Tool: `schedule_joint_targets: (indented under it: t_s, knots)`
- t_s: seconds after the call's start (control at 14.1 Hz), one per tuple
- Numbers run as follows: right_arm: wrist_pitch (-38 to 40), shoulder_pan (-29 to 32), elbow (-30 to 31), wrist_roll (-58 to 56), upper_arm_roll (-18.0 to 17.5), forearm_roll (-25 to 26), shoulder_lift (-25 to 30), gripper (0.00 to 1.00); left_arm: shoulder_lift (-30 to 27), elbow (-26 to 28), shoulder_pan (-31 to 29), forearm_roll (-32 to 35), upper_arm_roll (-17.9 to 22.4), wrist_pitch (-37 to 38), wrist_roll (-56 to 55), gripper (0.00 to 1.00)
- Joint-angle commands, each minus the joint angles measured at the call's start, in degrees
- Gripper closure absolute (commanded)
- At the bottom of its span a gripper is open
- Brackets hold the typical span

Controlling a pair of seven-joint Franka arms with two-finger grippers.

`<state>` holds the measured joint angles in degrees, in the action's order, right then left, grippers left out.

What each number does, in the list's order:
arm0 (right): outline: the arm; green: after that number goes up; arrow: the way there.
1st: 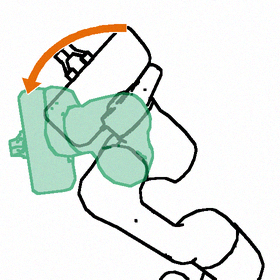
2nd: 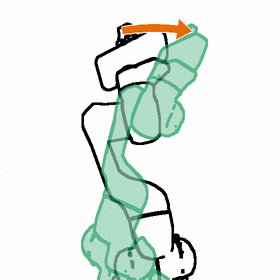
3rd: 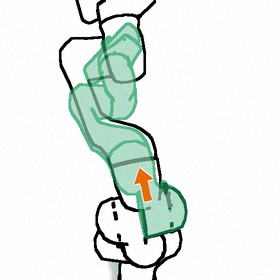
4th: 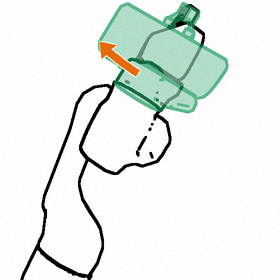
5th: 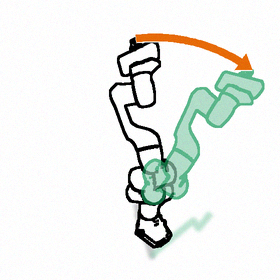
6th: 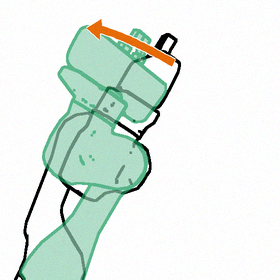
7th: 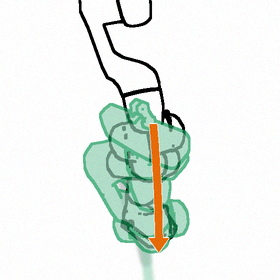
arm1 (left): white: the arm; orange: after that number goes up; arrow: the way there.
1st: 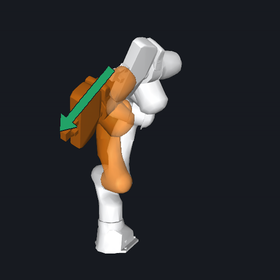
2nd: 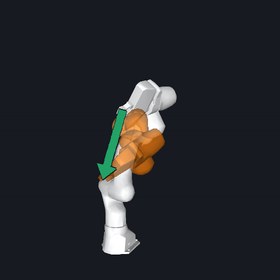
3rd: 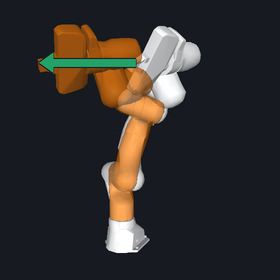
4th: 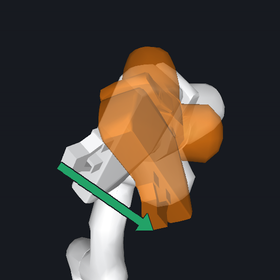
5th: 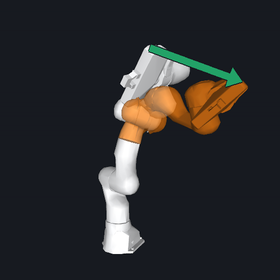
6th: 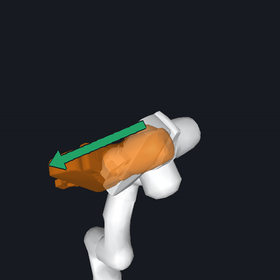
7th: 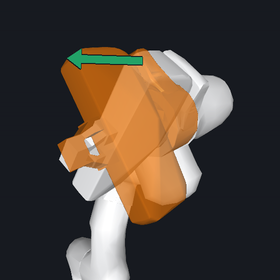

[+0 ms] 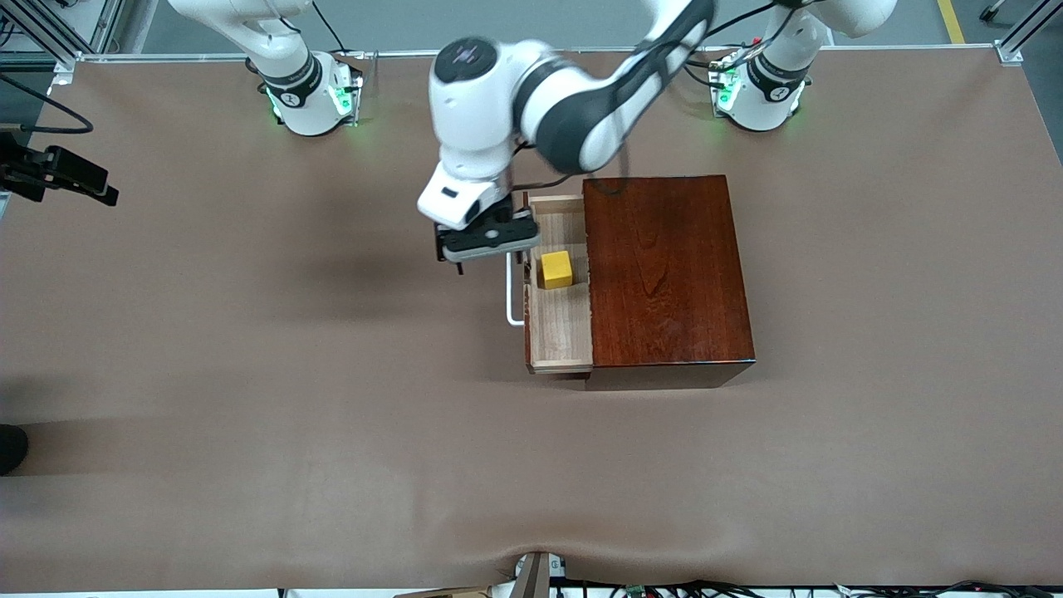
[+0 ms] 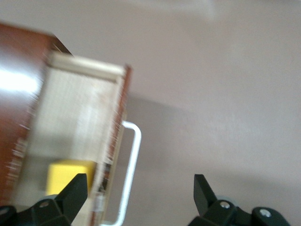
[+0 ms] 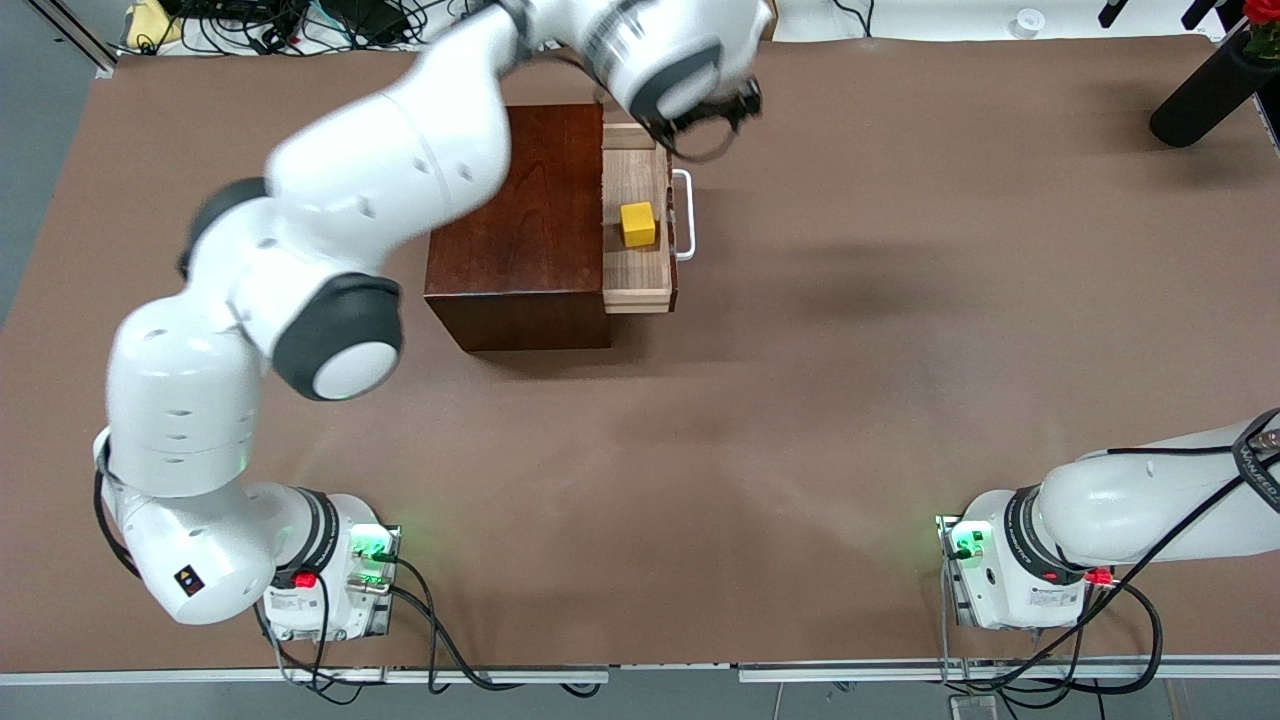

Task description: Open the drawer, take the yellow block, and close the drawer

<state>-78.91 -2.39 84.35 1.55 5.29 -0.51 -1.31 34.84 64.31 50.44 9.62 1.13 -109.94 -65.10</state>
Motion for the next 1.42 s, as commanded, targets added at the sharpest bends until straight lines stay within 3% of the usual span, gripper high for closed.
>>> schedule_joint_targets:
  t_s: [0.0, 0.14, 0.5, 0.92, 1.21, 1.35]
  knots:
    - [-2.63, -0.33, -0.85, -0.24, -0.28, 2.69, -1.94, 0.0, -6.87, 2.58, -4.89, -1.18, -0.34, 5.41, 7.4, 0.0]
    - [-3.96, 0.28, -0.58, -0.5, -0.28, 3.23, -4.65, 0.0, -9.87, 2.66, -8.76, -2.14, -0.34, 8.41, 13.3, 0.0]
    - [-4.14, 0.11, -0.59, 1.16, -0.2, 2.44, -5.54, 0.0, -15.32, 2.75, -21.06, -6.53, -0.43, 14.04, 26.66, 0.0]
    - [-3.44, -5.77, -0.41, 21.18, -0.46, 0.17, -5.72, 0.0, -18.93, 3.19, -33.2, -8.65, -0.51, 23.71, 41.7, 0.0]
    - [-4.05, -9.2, -0.67, 34.89, -0.46, -7.91, -6.95, 0.0, -23.4, 8.97, -37.51, -8.65, -0.43, 26.27, 50.22, 0.0]
    - [-4.14, -10.87, -0.76, 40.52, -0.46, -8.9, -7.3, 0.0, -27.09, 14.15, -39.01, -8.56, -0.43, 25.22, 52.96, 0.0]
